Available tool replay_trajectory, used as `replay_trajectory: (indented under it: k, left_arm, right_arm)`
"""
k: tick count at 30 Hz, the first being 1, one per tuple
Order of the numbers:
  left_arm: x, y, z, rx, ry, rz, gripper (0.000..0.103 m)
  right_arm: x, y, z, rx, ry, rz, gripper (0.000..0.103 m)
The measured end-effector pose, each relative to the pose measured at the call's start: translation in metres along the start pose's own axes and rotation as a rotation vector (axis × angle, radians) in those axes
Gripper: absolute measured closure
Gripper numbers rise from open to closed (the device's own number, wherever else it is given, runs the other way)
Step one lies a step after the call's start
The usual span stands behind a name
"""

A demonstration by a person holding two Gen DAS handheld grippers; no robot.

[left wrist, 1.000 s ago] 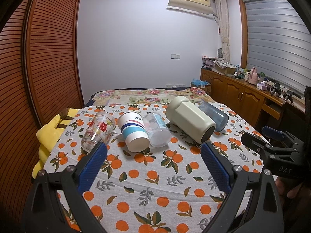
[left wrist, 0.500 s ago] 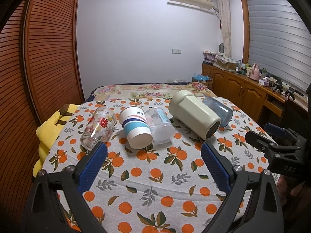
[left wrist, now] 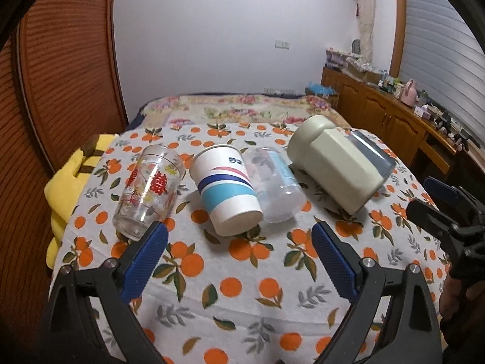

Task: Flip cup upright
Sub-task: 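Move the left tool to the striped paper cup and close on it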

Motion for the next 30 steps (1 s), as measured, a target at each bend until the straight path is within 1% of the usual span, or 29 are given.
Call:
replay_trajectory:
  k: [2,4,8,9,10,14,19,20,21,22,24,26,30]
  left_arm:
    - [0.002,-0.011,0.004,0.038,0.009,-0.013,0.012]
    - [0.004,-0.02,0.008,0.064,0.012,-0.013,0.017]
    - [0.005,-0.034,0.015,0.103,0.012,-0.021,0.024]
    - [0.005,-0.038,0.016,0.117,0.015,-0.031,0.03]
    - [0.004,-0.041,0.017,0.131,0.015,-0.037,0.034]
    - [0.003,-0.054,0.022,0.169,0.009,-0.024,0.034]
    - [0.004,-0.067,0.029,0.205,0.013,-0.034,0.034]
    - [0.004,-0.07,0.03,0.216,0.015,-0.037,0.035]
    - [0.003,-0.073,0.03,0.231,0.022,-0.048,0.042]
    - [0.003,-0.076,0.03,0.244,0.03,-0.057,0.043]
    - [0.003,-0.081,0.03,0.266,0.046,-0.06,0.043]
    - [0.002,-0.084,0.029,0.273,0.041,-0.046,0.043]
    - [-0.002,-0.089,0.026,0.288,0.034,-0.043,0.043]
  right_arm:
    - [0.003,-0.009,0.004,0.02,0.015,0.025,0.0]
    - [0.005,-0.014,0.006,0.031,0.026,0.041,0.0]
    - [0.01,-0.026,0.014,0.051,0.051,0.074,0.0]
    - [0.011,-0.029,0.015,0.057,0.056,0.078,0.0]
    - [0.013,-0.033,0.017,0.063,0.061,0.085,0.001]
    - [0.02,-0.049,0.023,0.096,0.092,0.115,0.002]
    - [0.021,-0.059,0.03,0.105,0.103,0.13,0.002]
    - [0.02,-0.06,0.031,0.104,0.1,0.131,0.002]
    - [0.02,-0.061,0.031,0.104,0.097,0.131,0.002]
    - [0.019,-0.061,0.032,0.104,0.094,0.132,0.002]
    - [0.019,-0.061,0.033,0.102,0.096,0.131,0.002]
    - [0.019,-0.061,0.033,0.099,0.101,0.129,0.002]
    - [0.018,-0.06,0.034,0.093,0.101,0.132,0.002]
Point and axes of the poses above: each gripper's, at about its wrist camera, not at the fingertips, and y roughly against the way its jaws point, x to its left, z to its top, the point moved 8 cm from there along -y, roughly the way its jaws point, and after that the axes turned 12 degrees about z, right-handed, at the moved point
